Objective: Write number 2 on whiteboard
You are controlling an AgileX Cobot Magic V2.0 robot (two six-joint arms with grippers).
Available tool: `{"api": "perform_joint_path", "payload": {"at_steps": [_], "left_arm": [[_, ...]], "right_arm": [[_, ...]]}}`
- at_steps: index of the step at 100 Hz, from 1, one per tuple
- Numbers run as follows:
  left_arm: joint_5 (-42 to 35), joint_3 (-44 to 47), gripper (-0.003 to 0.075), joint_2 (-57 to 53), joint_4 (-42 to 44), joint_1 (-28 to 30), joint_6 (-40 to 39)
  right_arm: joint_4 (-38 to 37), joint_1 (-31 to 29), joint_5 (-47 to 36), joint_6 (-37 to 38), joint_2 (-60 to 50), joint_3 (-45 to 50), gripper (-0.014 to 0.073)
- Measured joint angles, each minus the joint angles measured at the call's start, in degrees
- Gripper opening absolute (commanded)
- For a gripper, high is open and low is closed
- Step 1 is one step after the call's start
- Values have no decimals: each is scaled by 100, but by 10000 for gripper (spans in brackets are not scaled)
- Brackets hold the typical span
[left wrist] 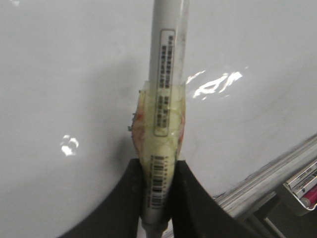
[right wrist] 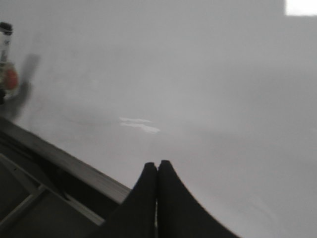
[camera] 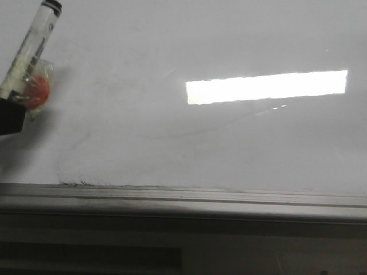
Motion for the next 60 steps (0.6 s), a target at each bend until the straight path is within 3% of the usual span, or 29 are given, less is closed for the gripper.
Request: {"api": "perform_joint_path", "payload": {"at_steps": [31, 47, 60], "left_arm": [[49, -24, -19, -434, 552, -1060, 0], [23, -163, -19, -434, 740, -1333, 0], [14, -177, -19, -434, 955, -1362, 11]], "right_arm": [[171, 1891, -652, -1103, 1156, -258, -20], [194, 2314, -1078, -1670, 1841, -690, -9], [252, 2599, -1241, -1853, 2427, -1031, 128]]}}
